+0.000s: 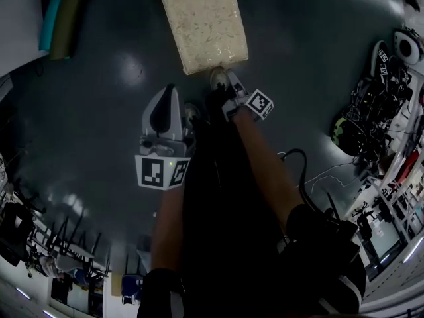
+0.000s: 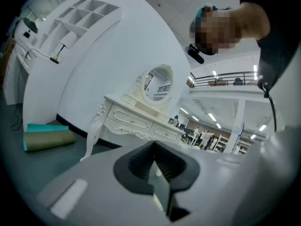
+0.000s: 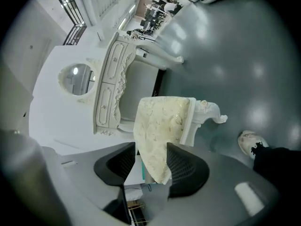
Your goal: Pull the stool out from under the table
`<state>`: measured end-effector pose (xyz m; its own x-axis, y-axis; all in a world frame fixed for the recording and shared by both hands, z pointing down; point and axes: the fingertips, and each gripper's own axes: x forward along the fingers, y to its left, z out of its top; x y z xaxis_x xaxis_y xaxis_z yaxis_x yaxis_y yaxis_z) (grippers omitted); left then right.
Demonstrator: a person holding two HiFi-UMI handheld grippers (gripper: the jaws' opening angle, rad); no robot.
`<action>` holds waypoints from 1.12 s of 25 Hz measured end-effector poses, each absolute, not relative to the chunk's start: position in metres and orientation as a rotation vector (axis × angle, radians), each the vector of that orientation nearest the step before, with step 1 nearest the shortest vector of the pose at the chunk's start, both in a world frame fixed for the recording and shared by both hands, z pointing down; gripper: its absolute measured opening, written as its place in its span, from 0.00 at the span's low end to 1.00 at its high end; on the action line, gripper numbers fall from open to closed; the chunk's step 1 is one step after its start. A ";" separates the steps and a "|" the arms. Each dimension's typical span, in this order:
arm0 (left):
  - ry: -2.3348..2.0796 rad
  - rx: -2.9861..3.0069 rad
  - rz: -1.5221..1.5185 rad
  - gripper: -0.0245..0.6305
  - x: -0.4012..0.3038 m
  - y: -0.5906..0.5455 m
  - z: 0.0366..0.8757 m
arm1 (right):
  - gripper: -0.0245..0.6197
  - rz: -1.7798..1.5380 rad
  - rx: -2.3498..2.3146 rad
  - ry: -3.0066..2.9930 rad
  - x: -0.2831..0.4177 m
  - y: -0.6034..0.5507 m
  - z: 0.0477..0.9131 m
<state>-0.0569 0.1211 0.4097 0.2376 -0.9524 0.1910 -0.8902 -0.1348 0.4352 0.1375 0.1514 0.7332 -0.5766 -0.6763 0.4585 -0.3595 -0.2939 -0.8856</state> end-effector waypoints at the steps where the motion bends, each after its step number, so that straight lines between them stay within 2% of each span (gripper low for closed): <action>1: -1.687 2.064 -0.183 0.05 -0.057 0.121 0.402 | 0.33 -1.959 -1.302 1.698 0.138 0.147 0.724; 7: -1.684 2.073 -0.211 0.05 -0.053 0.124 0.357 | 0.04 -2.004 -1.422 1.747 0.142 0.135 0.680; 17: -1.707 2.099 -0.217 0.05 -0.071 0.146 0.292 | 0.04 -2.105 -1.497 1.879 0.124 0.165 0.613; 28: -1.688 2.059 -0.237 0.05 -0.086 0.186 0.233 | 0.04 -1.861 -1.596 2.150 0.122 0.167 0.473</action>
<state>-0.0863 0.1857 0.2334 0.2307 -0.9604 0.1560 -0.8803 -0.1377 0.4541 0.1217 0.1672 0.4732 -0.5155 -0.5750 0.6353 -0.7112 -0.1264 -0.6915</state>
